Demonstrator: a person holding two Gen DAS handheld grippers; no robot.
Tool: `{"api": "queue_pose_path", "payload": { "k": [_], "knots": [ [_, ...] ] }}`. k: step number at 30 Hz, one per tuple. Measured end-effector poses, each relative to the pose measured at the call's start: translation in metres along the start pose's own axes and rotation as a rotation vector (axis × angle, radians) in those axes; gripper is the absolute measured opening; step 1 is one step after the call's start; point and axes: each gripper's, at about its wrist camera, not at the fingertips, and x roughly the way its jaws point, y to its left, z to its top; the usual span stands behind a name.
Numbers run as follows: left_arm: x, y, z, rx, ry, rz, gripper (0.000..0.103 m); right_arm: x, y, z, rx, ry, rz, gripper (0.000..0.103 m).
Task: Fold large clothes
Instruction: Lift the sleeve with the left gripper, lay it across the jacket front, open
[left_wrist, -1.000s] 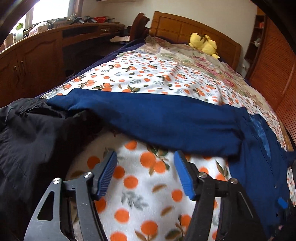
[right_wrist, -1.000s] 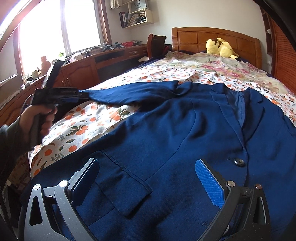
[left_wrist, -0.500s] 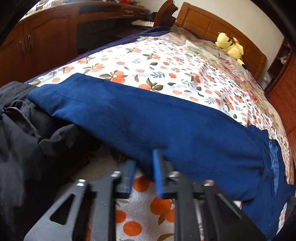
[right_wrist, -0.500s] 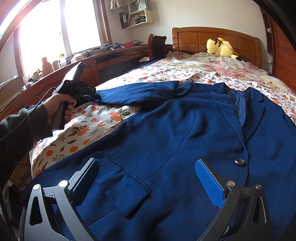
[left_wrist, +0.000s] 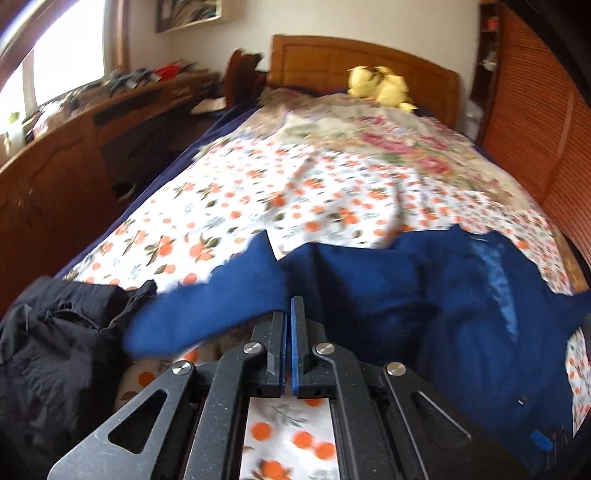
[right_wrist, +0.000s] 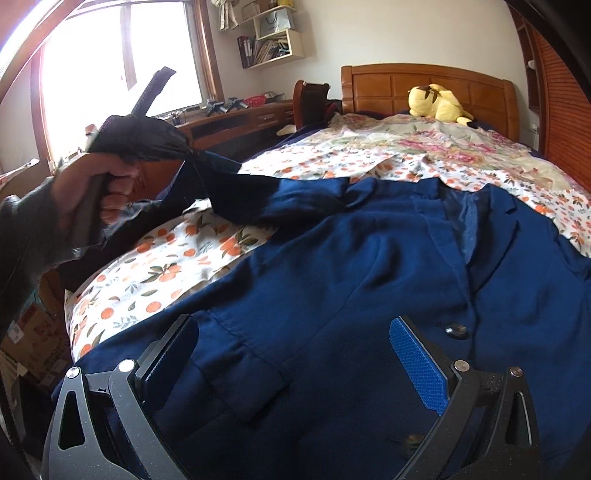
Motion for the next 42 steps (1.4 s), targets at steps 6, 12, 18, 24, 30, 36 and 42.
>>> {"api": "queue_pose_path", "payload": {
  "k": [6, 12, 18, 24, 30, 36, 42],
  "knots": [
    [-0.035, -0.044, -0.02, 0.111, -0.015, -0.04, 0.002, -0.007, -0.003, -0.001, 0.008, -0.025, -0.024, 0.103],
    [-0.043, -0.048, -0.046, 0.146, 0.006, -0.063, 0.006, -0.007, 0.006, -0.005, -0.015, -0.025, -0.034, 0.103],
    [-0.075, -0.048, -0.069, 0.168, -0.062, -0.123, 0.069, -0.005, 0.001, -0.003, -0.004, -0.021, -0.028, 0.103],
    [-0.078, -0.032, -0.077, 0.134, -0.086, -0.088, 0.077, -0.005, -0.002, -0.003, -0.003, -0.012, -0.024, 0.103],
    [-0.049, -0.005, -0.095, 0.057, -0.029, -0.049, 0.077, -0.006, -0.003, -0.004, -0.007, -0.007, -0.027, 0.103],
    [-0.02, 0.013, -0.123, -0.008, 0.074, -0.052, 0.077, -0.004, -0.004, -0.004, -0.008, 0.0, -0.021, 0.103],
    [0.004, 0.016, -0.125, -0.037, 0.118, -0.069, 0.077, -0.005, -0.004, -0.003, -0.01, 0.002, -0.019, 0.103]
  ]
}}
